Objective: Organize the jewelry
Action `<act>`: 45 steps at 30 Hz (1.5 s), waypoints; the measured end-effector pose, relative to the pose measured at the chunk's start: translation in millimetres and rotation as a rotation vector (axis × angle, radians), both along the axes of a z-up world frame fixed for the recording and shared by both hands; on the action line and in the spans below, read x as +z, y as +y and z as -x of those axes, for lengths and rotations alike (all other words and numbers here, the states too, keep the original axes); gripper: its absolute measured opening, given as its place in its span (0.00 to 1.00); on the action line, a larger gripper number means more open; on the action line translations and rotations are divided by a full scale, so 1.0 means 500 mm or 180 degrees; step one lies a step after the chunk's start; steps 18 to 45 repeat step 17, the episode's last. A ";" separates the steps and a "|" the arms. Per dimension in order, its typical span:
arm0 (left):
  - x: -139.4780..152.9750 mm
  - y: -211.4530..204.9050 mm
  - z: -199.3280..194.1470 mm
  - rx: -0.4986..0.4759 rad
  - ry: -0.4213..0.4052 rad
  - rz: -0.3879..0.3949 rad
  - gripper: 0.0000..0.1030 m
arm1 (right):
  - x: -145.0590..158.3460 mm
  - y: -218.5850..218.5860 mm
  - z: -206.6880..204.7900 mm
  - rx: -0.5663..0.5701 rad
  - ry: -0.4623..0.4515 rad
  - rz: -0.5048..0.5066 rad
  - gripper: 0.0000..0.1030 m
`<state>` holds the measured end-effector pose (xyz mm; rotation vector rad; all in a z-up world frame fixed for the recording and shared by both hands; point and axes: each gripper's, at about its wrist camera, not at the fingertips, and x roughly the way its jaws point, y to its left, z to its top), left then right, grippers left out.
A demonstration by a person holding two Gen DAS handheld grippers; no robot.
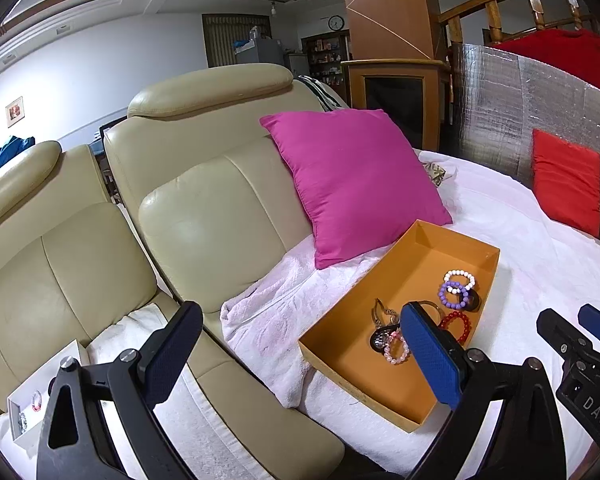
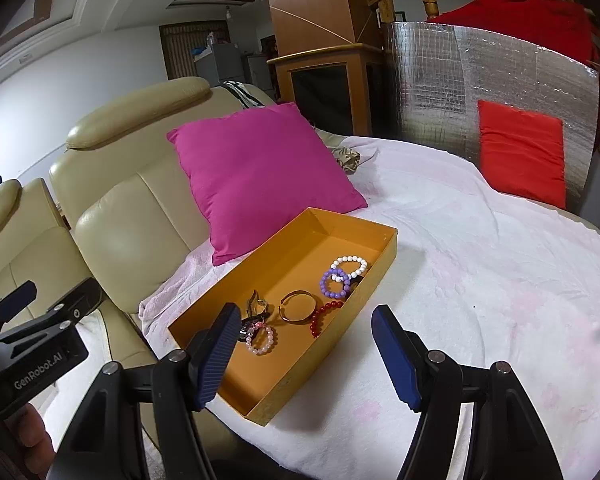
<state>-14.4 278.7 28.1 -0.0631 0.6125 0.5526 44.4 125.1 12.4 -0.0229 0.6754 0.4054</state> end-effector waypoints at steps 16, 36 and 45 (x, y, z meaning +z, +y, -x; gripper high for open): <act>-0.005 -0.049 -0.018 -0.0105 -0.0063 -0.0284 0.96 | -0.016 -0.041 -0.013 -0.0098 0.0020 -0.0096 0.70; -0.006 -0.064 -0.028 -0.0157 -0.0047 -0.0287 0.96 | -0.019 -0.056 -0.018 -0.0125 0.0029 -0.0104 0.70; -0.006 -0.064 -0.028 -0.0157 -0.0047 -0.0287 0.96 | -0.019 -0.056 -0.018 -0.0125 0.0029 -0.0104 0.70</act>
